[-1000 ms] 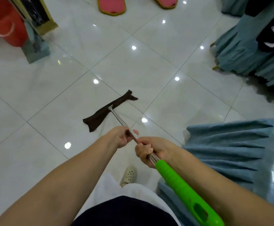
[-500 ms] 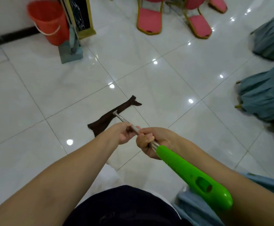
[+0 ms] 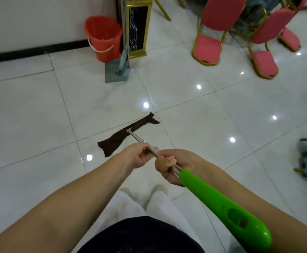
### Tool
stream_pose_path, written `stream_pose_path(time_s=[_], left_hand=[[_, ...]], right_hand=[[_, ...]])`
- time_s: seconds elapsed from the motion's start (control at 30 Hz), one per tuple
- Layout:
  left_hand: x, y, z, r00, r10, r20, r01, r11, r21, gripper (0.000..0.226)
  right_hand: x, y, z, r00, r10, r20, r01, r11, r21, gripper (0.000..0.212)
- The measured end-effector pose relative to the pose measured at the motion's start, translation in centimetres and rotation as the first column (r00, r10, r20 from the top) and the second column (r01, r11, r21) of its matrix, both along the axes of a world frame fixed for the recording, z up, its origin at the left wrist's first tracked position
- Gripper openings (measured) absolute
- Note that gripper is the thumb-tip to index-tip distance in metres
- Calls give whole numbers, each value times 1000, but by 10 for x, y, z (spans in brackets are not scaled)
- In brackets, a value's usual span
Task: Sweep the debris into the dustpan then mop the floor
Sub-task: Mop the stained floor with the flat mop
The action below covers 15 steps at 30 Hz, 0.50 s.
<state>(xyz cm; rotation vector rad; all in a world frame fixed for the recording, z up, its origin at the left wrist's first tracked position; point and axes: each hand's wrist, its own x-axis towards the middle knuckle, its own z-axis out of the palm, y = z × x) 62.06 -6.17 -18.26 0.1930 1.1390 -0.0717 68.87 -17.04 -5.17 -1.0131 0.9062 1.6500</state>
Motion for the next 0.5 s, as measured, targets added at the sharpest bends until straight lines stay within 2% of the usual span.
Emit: stream_pose_path(time_s=[0.27,0.5], left_hand=[[35,76,-1,987,158,-24,-157,987,33,28],[73,152,0,922,381,-65,-373,922,105,28]], right_hand=[[56,85,-11,985,172,-5,-171,985,32,23],[116,181,-19,921,389,1,-387,916,104,15]])
